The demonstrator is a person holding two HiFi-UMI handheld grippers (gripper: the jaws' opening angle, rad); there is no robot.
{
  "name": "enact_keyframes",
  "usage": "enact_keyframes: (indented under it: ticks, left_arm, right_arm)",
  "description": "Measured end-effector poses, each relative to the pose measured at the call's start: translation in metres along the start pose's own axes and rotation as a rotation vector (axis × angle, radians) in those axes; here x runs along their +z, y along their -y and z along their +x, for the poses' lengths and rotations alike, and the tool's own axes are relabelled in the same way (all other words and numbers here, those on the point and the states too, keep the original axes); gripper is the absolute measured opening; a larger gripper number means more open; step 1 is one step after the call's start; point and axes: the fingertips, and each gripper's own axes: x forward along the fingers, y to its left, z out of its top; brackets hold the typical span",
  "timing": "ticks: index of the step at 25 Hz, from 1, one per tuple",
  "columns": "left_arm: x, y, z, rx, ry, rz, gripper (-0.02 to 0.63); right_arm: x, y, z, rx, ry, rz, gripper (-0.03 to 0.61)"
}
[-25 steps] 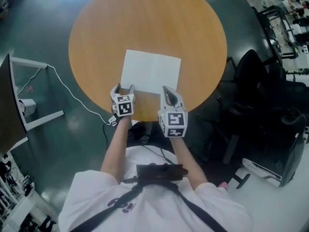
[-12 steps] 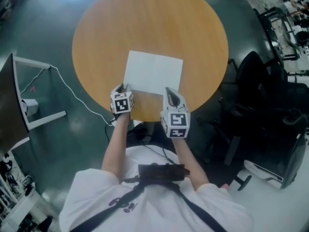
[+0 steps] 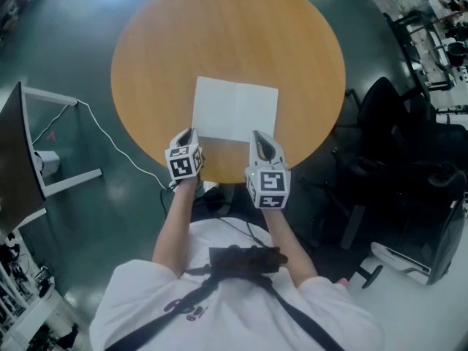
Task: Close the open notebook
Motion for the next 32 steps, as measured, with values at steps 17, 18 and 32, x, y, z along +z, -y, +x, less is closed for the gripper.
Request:
enact_keyframes:
  ticks: [17, 18, 32]
  left_arm:
    - [0.052, 0.097, -0.053, -0.245, 0.118, 0.094, 0.032]
    - [0.052, 0.104, -0.053, -0.26, 0.117, 0.103, 0.032]
    - [0.032, 0.183, -0.038, -0.422, 0.049, 0.192, 0.029]
  right_arm:
    - [0.006, 0.02, -0.018, -0.066, 0.042, 0.039, 0.023]
    - [0.005, 0.023, -0.02, -0.075, 0.042, 0.043, 0.021]
    - [-0.009, 0.07, -0.044, -0.195, 0.05, 0.097, 0.022]
